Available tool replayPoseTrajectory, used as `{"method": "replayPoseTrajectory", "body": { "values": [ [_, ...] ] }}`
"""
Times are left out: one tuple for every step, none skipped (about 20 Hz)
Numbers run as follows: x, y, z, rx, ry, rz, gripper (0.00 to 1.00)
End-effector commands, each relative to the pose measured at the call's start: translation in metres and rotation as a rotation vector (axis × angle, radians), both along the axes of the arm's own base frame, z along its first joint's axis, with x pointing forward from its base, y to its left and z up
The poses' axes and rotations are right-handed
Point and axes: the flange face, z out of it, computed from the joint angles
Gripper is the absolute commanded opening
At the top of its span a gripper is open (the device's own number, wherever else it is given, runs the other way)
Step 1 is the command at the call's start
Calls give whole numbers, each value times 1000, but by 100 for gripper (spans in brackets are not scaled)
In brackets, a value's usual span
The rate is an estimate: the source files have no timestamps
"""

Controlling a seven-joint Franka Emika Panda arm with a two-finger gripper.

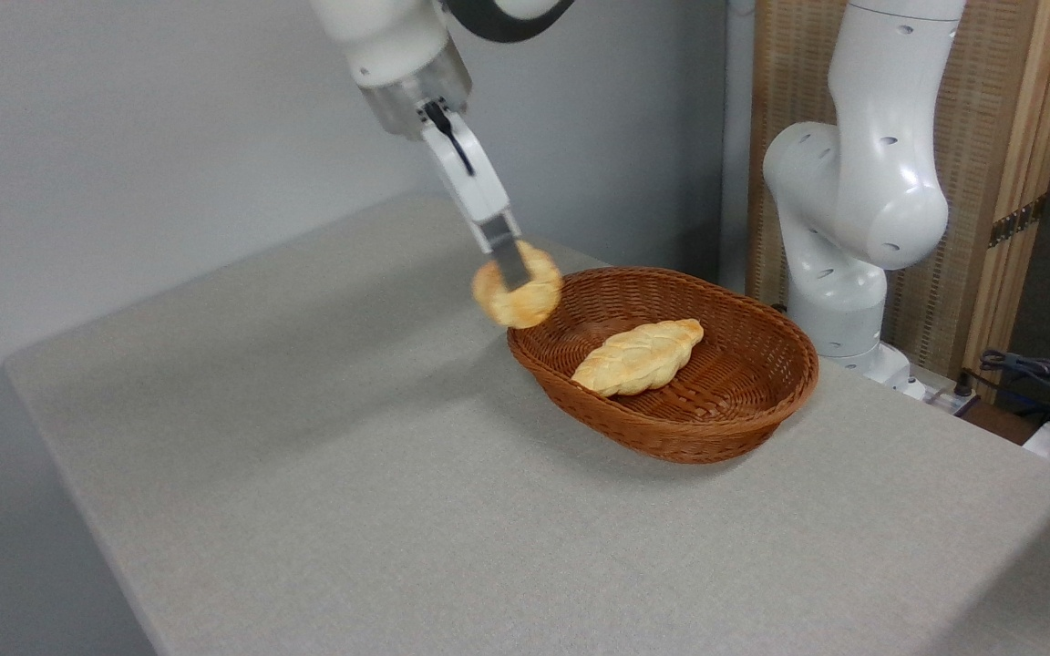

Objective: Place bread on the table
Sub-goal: 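Lift the bread roll out of the basket and carry it beside the basket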

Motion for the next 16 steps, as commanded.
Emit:
{"method": "replayPoseTrajectory", "body": {
  "values": [
    [27,9,11,-44,-126,41,21],
    [36,12,8,-50,-156,58,21],
    [40,13,6,-50,-167,69,21],
    [46,13,4,-51,-191,98,21],
    [50,12,1,-51,-203,113,21],
    [59,10,-1,-52,-233,149,21],
    [63,9,-4,-50,-243,168,21],
    [70,7,-9,-48,-263,209,21],
    [73,6,-11,-51,-275,228,22],
    [79,4,-16,-51,-290,260,23],
    [83,3,-21,-48,-295,287,24],
    [86,1,-28,-39,-286,304,26],
    [88,-1,-36,-35,-274,315,37],
    [89,-3,-38,-36,-272,319,47],
    [90,-7,-44,-30,-263,319,59],
    [91,-11,-51,-23,-252,317,78]
  ]
}}
